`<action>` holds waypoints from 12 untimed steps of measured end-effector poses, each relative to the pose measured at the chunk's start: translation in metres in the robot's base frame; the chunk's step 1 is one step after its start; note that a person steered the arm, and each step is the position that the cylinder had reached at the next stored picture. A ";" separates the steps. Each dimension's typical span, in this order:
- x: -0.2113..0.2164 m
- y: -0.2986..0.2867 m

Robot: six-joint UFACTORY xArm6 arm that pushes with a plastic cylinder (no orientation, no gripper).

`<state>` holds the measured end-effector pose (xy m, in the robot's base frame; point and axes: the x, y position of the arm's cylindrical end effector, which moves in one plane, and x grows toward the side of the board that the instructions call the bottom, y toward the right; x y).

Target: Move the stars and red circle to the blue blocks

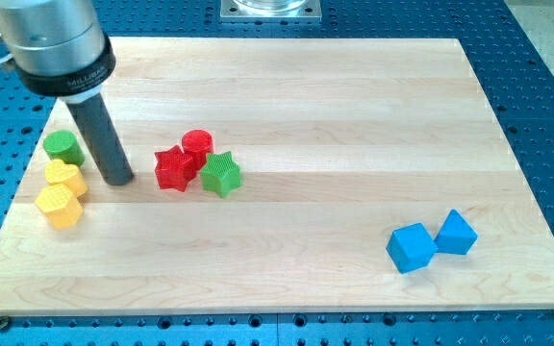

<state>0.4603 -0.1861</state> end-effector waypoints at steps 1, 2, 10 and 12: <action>0.005 0.060; 0.013 0.209; -0.017 0.083; -0.099 0.098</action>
<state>0.3615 -0.0880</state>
